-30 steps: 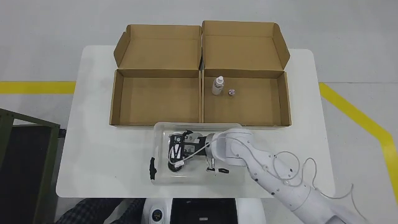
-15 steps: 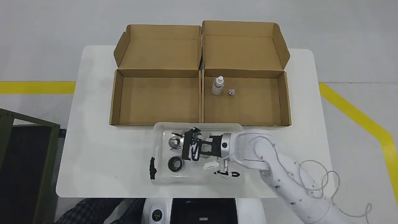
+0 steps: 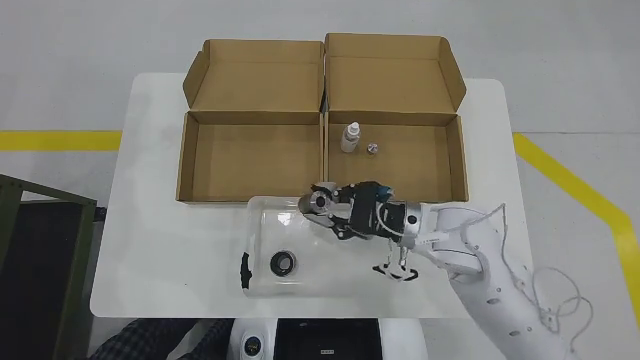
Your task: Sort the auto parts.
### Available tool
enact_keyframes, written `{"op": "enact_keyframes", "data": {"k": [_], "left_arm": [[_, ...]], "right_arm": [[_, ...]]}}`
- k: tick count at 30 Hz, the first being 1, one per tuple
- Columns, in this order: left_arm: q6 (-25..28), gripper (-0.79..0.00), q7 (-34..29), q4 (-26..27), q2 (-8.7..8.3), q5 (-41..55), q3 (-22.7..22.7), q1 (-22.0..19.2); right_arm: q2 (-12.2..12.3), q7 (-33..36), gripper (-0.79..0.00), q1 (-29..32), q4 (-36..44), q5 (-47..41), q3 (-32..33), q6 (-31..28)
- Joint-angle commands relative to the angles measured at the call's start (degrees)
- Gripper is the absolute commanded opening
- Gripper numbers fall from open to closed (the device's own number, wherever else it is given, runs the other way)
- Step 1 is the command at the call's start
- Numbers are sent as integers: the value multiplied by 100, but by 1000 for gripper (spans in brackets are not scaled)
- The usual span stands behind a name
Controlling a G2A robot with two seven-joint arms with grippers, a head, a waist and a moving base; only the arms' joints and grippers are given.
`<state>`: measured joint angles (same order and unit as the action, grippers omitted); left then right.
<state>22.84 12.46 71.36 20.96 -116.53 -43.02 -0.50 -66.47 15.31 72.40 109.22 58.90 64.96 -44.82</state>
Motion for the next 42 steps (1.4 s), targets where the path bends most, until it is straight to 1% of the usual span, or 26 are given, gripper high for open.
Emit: {"op": "enact_keyframes", "data": {"k": [1, 7, 21, 33, 37, 42], "left_arm": [[0, 0, 0, 0, 0, 0, 0, 0], [0, 0, 0, 0, 0, 0, 0, 0], [0, 0, 0, 0, 0, 0, 0, 0], [0, 0, 0, 0, 0, 0, 0, 0], [0, 0, 0, 0, 0, 0, 0, 0], [0, 0, 0, 0, 0, 0, 0, 0]], "right_arm": [[20, -14, -785, 41, -24, -208, 127, -21], [69, -9, -785, 97, -143, -812, 347, -178], [140, -121, -785, 242, -180, -1242, 653, -81], [145, -174, -785, 176, -259, -1212, 575, 58], [132, -105, -785, 71, -252, -1001, 445, 191], [86, -9, -785, -161, -339, -665, 121, 388]]}}
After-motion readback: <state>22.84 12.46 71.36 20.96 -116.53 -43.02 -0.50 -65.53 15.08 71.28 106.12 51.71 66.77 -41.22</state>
